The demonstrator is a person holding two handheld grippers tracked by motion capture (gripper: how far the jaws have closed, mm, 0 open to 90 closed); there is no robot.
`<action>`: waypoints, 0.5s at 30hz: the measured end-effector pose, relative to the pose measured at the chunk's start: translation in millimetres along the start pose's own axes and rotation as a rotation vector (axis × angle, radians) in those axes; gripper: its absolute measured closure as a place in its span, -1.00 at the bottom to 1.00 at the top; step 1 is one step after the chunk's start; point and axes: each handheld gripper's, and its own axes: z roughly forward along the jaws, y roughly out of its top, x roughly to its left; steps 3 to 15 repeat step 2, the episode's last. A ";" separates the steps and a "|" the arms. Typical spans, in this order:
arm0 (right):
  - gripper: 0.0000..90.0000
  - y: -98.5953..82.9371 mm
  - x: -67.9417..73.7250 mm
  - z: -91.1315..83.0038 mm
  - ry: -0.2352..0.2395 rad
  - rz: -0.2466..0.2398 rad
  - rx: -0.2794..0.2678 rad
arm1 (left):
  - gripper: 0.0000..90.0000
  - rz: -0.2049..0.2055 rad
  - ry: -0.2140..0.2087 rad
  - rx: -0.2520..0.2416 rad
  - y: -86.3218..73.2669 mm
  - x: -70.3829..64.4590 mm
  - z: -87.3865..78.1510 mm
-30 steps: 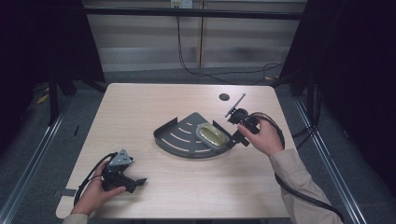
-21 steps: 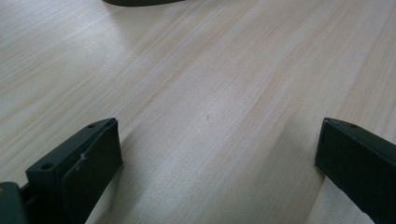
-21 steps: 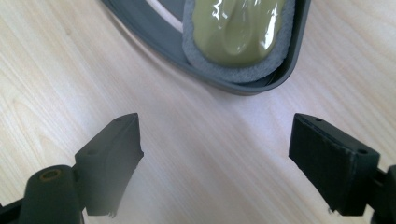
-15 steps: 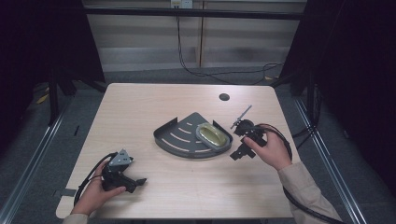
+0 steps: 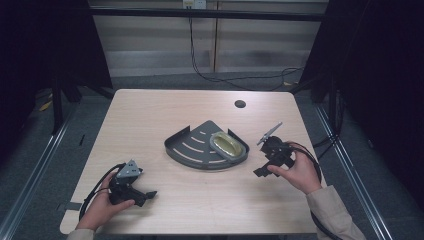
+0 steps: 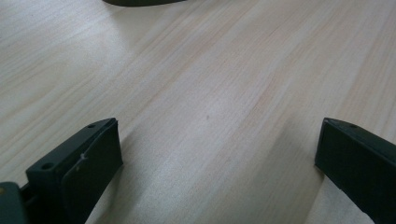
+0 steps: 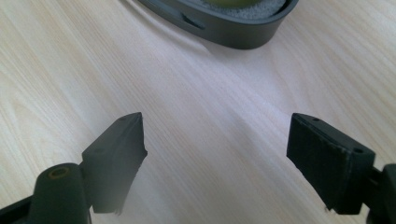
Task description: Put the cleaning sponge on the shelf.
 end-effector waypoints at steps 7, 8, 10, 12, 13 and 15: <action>-0.59 -1.1 0.9 1.1 -0.004 -0.004 0.004 | -1.00 0.000 0.001 0.000 0.0 -0.1 0.0; -0.59 -1.1 0.9 1.1 -0.004 -0.004 0.004 | -1.00 0.000 0.001 0.000 0.0 -0.1 0.0; -0.59 -1.1 0.9 1.1 -0.004 -0.004 0.004 | -1.00 0.000 0.001 0.000 0.0 -0.1 0.0; -0.59 -1.1 0.9 1.1 -0.004 -0.004 0.004 | -1.00 0.000 0.001 0.000 0.0 -0.1 0.0; -0.59 -1.1 0.9 1.1 -0.004 -0.004 0.004 | -1.00 0.000 0.001 0.000 0.0 -0.1 0.0; -0.59 -1.1 0.9 1.1 -0.004 -0.004 0.004 | -1.00 0.000 0.001 0.000 0.0 -0.1 0.0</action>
